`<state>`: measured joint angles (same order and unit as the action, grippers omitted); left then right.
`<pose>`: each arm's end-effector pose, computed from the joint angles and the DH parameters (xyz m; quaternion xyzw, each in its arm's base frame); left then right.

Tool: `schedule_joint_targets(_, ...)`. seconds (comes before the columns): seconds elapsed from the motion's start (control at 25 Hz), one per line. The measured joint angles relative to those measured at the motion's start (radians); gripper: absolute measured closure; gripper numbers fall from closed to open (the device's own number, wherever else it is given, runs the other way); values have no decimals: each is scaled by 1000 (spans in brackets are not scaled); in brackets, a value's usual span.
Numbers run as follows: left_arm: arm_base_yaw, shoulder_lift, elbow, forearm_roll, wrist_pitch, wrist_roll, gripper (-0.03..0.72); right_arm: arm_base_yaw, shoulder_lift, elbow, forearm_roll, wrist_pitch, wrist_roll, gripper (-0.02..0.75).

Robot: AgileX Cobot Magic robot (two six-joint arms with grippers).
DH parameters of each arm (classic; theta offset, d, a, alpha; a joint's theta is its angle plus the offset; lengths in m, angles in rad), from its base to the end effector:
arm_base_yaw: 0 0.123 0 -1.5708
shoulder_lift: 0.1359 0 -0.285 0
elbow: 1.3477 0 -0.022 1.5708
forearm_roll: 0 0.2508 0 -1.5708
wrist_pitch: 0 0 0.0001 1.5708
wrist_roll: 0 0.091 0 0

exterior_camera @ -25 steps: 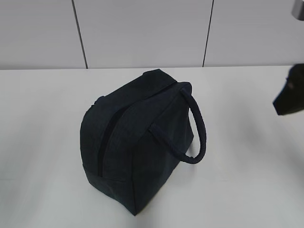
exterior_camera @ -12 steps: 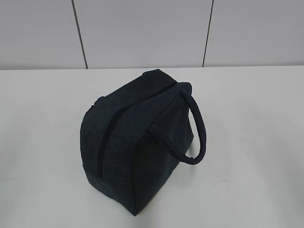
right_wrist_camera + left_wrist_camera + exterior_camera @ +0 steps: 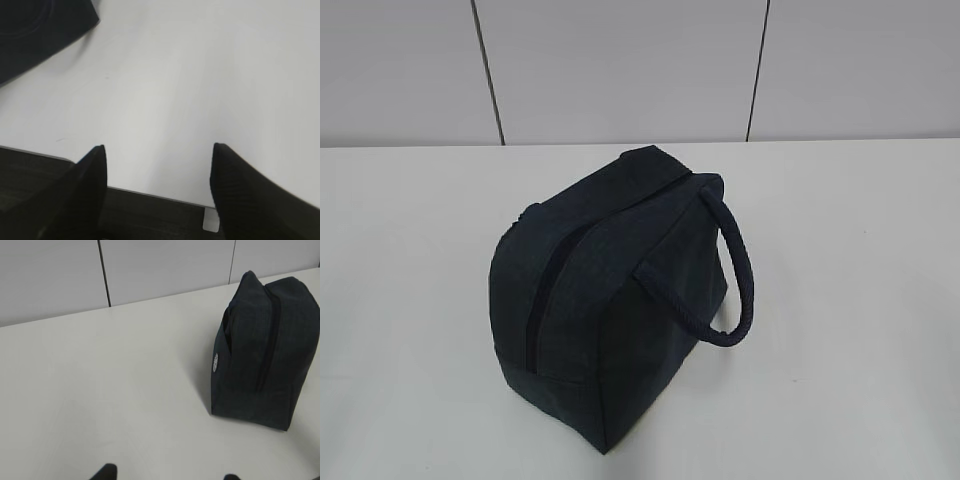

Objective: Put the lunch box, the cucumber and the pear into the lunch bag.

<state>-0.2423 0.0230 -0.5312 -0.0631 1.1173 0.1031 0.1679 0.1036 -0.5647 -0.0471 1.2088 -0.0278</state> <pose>-0.0084 -0.0032 0.2817 0.1509 0.8519 -0.0662 0.4971 -0.0018 -0.0044 0.2843 -0.0855 0.8939 0.0074 0.4400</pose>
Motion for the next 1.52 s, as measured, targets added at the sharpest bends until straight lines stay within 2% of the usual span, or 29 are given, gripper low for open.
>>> schedule_joint_targets(0.16,0,-17,0,1,0,0,309,0,-74,64,-5,-35,5,239)
schedule_joint_targets(0.68,0,-17,0,-6,0,0,315,0,-116,69,-41,-51,64,240)
schedule_joint_targets(1.16,2,-22,0,-8,0,0,365,-14,-119,69,-41,-53,65,240)
schedule_joint_targets(1.28,56,-37,0,-10,1,0,366,-67,-120,70,-49,-56,65,241)
schedule_joint_targets(1.4,117,-38,0,-10,-1,0,377,-83,-120,70,-55,-56,67,241)
schedule_joint_targets(1.52,133,-38,0,-10,-1,0,385,-85,-121,70,-59,-56,67,241)
